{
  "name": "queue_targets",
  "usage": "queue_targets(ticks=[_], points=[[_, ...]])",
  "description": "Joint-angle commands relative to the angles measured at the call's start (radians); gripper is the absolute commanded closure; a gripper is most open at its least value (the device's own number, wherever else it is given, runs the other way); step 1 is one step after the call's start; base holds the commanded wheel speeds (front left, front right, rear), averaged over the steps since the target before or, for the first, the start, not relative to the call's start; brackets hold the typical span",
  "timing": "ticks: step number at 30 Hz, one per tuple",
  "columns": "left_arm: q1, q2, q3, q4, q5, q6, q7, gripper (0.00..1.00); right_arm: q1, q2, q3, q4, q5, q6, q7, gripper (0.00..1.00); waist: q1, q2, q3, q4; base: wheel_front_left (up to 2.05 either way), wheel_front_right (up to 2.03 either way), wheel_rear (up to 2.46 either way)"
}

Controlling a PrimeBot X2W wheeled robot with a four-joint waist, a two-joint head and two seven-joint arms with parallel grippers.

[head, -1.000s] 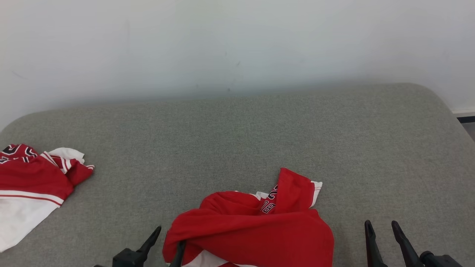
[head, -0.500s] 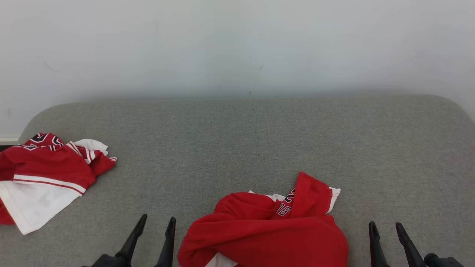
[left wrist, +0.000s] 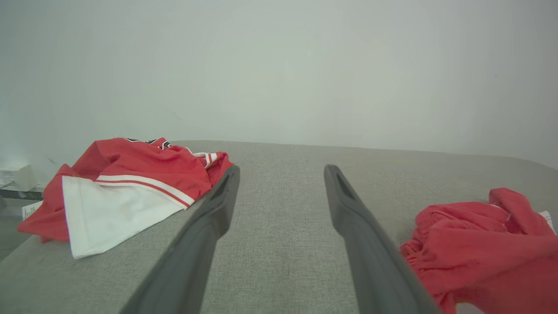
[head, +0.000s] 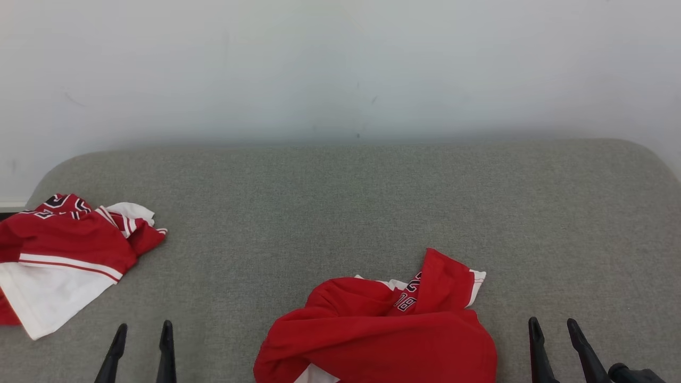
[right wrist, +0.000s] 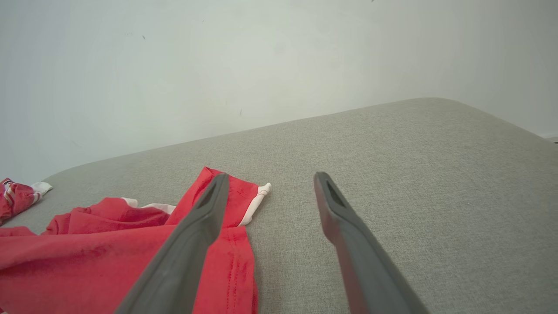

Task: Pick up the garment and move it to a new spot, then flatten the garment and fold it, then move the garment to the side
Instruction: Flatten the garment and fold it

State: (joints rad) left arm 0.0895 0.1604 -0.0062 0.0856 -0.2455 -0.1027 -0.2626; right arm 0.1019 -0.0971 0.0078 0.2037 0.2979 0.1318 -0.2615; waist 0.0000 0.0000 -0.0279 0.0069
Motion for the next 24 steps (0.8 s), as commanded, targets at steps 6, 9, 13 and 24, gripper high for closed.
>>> queue_targets(ticks=[6,9,13,24], points=[[0.04,-0.016,0.043,-0.013,0.021,-0.011,-0.003,0.0,0.016,0.004,-0.004,-0.011,-0.002,-0.002,-0.005,0.0,0.0,0.0,0.001,-0.006,0.0,0.0,0.0],[0.045,-0.021,0.044,-0.002,0.022,-0.017,-0.003,0.0,0.018,0.004,0.0,-0.007,-0.003,-0.002,-0.005,0.0,0.0,0.0,0.001,-0.006,0.0,0.0,0.0],[0.056,-0.013,0.0,0.036,0.02,-0.024,-0.003,0.0,0.023,-0.008,0.02,0.008,-0.002,-0.002,-0.002,0.0,0.0,0.0,-0.002,-0.005,0.0,0.0,0.0],[0.021,0.085,-0.27,0.212,-0.06,-0.026,-0.003,0.0,0.089,-0.093,0.16,0.041,0.021,-0.002,0.047,0.0,0.0,0.0,0.011,-0.006,0.0,0.0,0.0]])
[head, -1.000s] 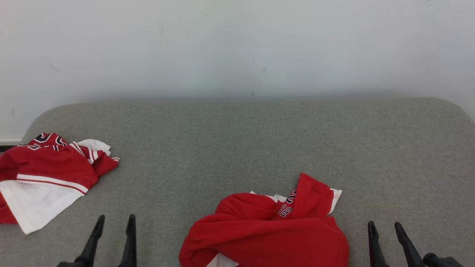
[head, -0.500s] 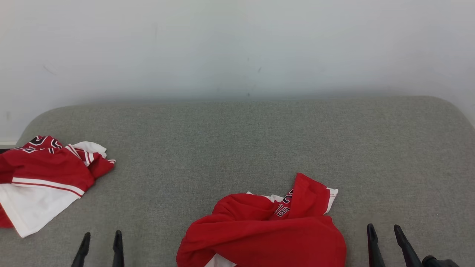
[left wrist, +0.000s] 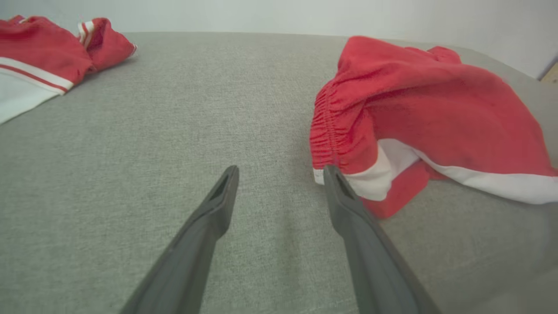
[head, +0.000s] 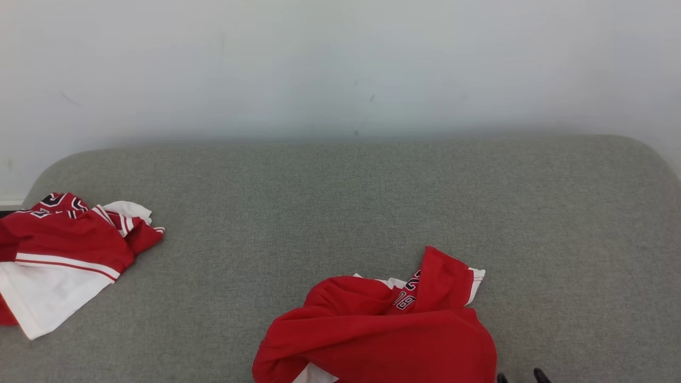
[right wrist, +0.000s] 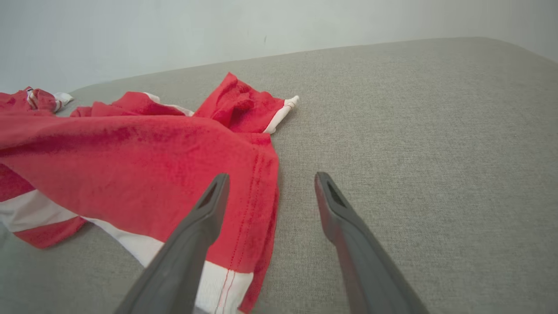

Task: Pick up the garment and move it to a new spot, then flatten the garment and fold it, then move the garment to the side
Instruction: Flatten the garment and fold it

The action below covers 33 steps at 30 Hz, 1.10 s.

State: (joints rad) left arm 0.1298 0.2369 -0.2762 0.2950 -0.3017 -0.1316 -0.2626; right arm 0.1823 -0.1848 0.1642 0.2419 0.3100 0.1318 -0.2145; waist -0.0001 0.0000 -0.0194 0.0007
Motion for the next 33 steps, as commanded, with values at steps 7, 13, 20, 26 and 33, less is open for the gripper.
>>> queue_targets(ticks=[7,13,20,26,33], points=[[-0.106,0.077,-0.157,0.109,-0.064,0.002,-0.003,0.0,0.021,-0.03,0.088,0.062,0.036,-0.002,0.011,0.0,0.0001,0.0,0.015,-0.003,0.0,0.0,0.0],[-0.18,0.124,-0.251,0.146,-0.096,0.002,-0.003,0.0,-0.009,-0.017,0.126,0.129,0.049,-0.002,-0.003,0.0,0.0001,0.0,0.022,-0.011,0.0,0.0,0.0],[-0.25,0.152,-0.342,0.207,-0.114,0.002,-0.003,0.0,-0.053,-0.009,0.165,0.186,0.055,-0.002,-0.017,0.0,0.0001,0.0,0.032,-0.023,0.0,0.0,0.0],[-0.306,0.156,-0.398,0.239,-0.14,0.002,-0.003,0.0,-0.098,-0.002,0.199,0.236,0.063,-0.002,-0.03,0.0,0.0001,0.0,0.044,-0.032,0.0,0.0,0.0],[-0.345,0.148,-0.437,0.24,-0.15,0.002,-0.003,0.97,-0.149,0.016,0.244,0.293,0.092,-0.002,-0.043,1.0,0.0001,0.0,0.052,-0.032,0.0,0.0,0.0]])
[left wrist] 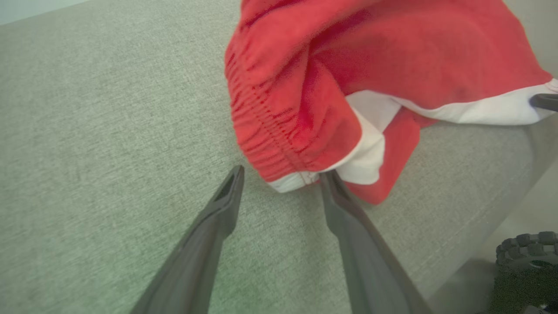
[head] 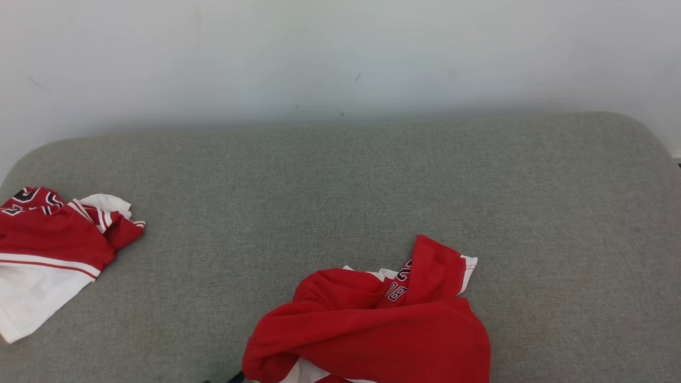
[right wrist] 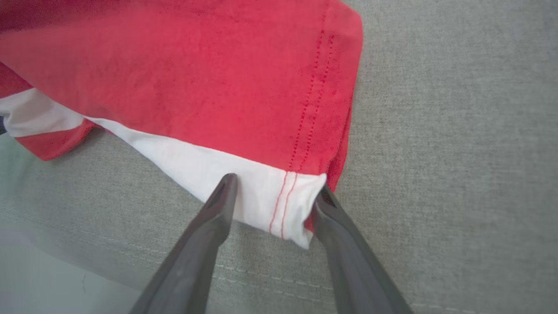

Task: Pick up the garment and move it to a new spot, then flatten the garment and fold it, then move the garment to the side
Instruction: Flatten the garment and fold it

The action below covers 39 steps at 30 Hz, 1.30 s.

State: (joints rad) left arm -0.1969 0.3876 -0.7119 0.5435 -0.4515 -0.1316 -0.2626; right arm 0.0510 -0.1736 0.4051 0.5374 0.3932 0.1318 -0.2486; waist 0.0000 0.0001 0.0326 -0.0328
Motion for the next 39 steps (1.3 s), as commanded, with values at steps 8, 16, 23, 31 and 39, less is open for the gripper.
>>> queue_targets(ticks=[8,16,23,31,39], points=[[0.026,-0.004,0.029,-0.074,-0.019,0.002,-0.003,1.0,-0.029,-0.01,0.002,-0.027,0.036,-0.002,-0.017,1.0,0.0,-0.0001,-0.008,0.009,0.0,0.0,0.0],[0.029,0.035,0.111,-0.241,0.002,0.002,-0.003,1.0,-0.045,-0.051,-0.076,-0.25,0.018,-0.002,-0.018,1.0,0.0,-0.0001,-0.009,0.008,0.0,0.0,0.0],[-0.149,0.108,0.082,-0.334,-0.047,0.002,0.0,1.0,-0.212,-0.098,-0.087,-0.323,0.087,-0.002,0.007,1.0,0.0,-0.0001,0.022,0.0,0.0,0.0,0.0],[-0.558,0.188,0.014,-0.374,-0.198,0.002,0.091,1.0,-0.574,-0.114,-0.098,-0.309,0.169,-0.002,0.073,1.0,0.0,-0.0001,0.186,-0.008,0.0,0.0,0.0],[-1.082,0.228,-0.054,-0.294,-0.377,0.002,0.182,1.0,-1.11,-0.105,-0.126,-0.177,0.208,-0.002,0.17,1.0,0.0,-0.0001,0.412,-0.021,0.0,0.0,0.0]])
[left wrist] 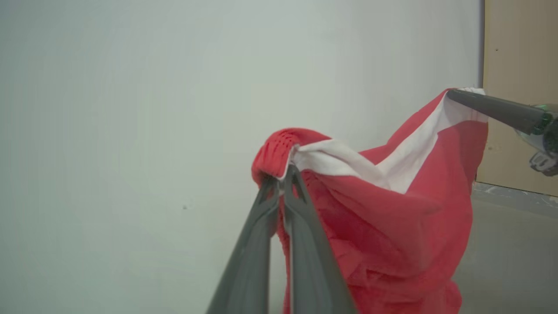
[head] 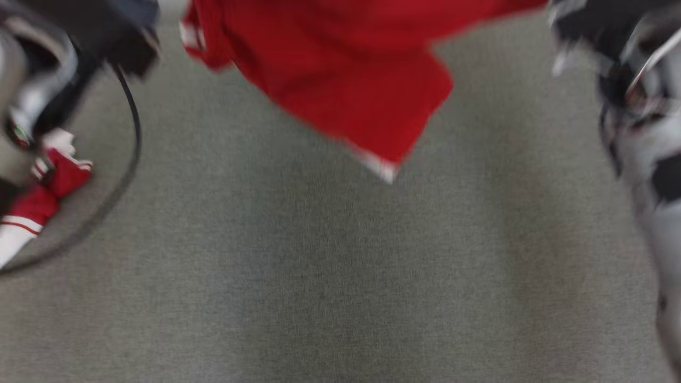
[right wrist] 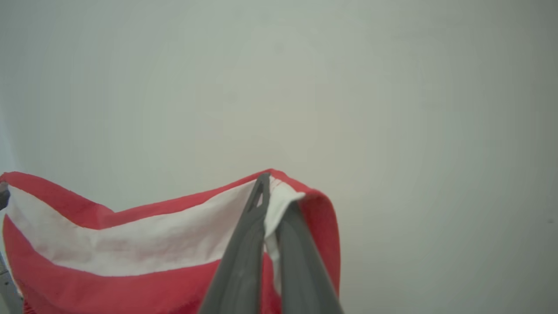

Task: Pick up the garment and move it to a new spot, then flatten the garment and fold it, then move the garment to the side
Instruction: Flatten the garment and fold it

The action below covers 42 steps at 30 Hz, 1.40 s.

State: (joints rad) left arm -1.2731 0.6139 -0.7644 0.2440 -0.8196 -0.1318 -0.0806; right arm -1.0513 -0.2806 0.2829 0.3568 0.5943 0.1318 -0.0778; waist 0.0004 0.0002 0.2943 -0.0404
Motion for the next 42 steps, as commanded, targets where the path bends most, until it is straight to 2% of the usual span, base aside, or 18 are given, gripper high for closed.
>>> queue_targets(ticks=[1,5,11,16,21,25,31,37,42], points=[[-0.06,0.002,-0.007,0.023,-0.033,0.003,0.009,1.0,-0.075,0.002,-0.011,0.026,0.01,-0.002,0.009,1.0,-0.0004,-0.0002,0.175,-0.015,0.0,0.0,0.0],[-0.279,0.004,-0.058,0.104,-0.083,0.003,0.027,1.0,-0.32,0.002,-0.037,0.144,0.018,-0.002,0.037,1.0,-0.0004,-0.0002,0.257,-0.018,0.0,0.0,0.0],[-0.507,-0.014,-0.133,0.212,-0.149,0.003,0.021,1.0,-0.594,-0.003,-0.04,0.303,-0.018,-0.002,0.03,1.0,-0.0004,-0.0002,0.334,-0.02,0.0,0.0,0.0],[-0.63,-0.029,-0.199,0.287,-0.201,0.003,0.012,1.0,-0.749,-0.001,-0.016,0.419,-0.045,-0.002,0.015,1.0,-0.0004,-0.0002,0.388,-0.023,0.0,0.0,0.0],[-0.695,-0.04,-0.278,0.337,-0.257,0.003,-0.034,1.0,-0.818,0.017,0.025,0.514,-0.043,-0.002,-0.029,1.0,-0.0004,-0.0002,0.418,-0.029,0.0,0.0,0.0],[-0.678,-0.046,-0.328,0.335,-0.298,0.002,-0.08,1.0,-0.79,0.013,0.065,0.541,-0.018,-0.002,-0.054,1.0,-0.0004,-0.0002,0.419,-0.029,0.0,0.0,0.0],[-0.574,-0.01,-0.396,0.277,-0.355,0.003,-0.137,1.0,-0.667,0.0,0.135,0.522,0.044,-0.002,-0.097,1.0,-0.0004,-0.0002,0.365,-0.04,0.0,0.0,0.0],[-0.353,0.035,-0.438,0.196,-0.372,0.002,-0.18,1.0,-0.393,-0.042,0.228,0.411,0.138,-0.002,-0.137,1.0,-0.0004,-0.0002,0.256,-0.055,0.0,0.0,0.0],[-0.115,0.049,-0.38,0.111,-0.347,0.022,-0.184,1.0,-0.142,-0.083,0.275,0.29,0.209,-0.002,-0.153,1.0,-0.0004,-0.0002,0.169,-0.057,0.0,0.0,0.0]])
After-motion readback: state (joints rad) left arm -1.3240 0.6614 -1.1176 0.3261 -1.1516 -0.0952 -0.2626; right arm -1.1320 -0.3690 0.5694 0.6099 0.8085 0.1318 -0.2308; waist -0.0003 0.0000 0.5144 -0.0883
